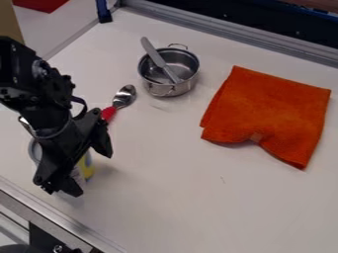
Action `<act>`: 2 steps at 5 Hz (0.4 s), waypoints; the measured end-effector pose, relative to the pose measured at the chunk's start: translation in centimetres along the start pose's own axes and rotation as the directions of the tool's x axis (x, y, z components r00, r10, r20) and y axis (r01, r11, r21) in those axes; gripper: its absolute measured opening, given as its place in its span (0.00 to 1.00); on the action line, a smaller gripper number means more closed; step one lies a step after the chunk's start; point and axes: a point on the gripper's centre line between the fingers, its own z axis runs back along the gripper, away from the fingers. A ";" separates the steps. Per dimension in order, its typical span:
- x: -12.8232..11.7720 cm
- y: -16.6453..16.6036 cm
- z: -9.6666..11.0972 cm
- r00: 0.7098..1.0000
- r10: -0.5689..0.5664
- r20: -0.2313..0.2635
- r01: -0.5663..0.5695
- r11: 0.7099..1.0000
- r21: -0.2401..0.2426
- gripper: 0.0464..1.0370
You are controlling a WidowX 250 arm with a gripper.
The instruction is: Move the can on the left side og the table
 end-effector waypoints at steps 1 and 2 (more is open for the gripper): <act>0.4 -1.0 0.4 0.999 -0.045 -0.008 0.045 0.999 -0.002 0.96; -0.9 -2.7 1.5 0.991 -0.134 -0.013 0.134 0.991 -0.012 0.96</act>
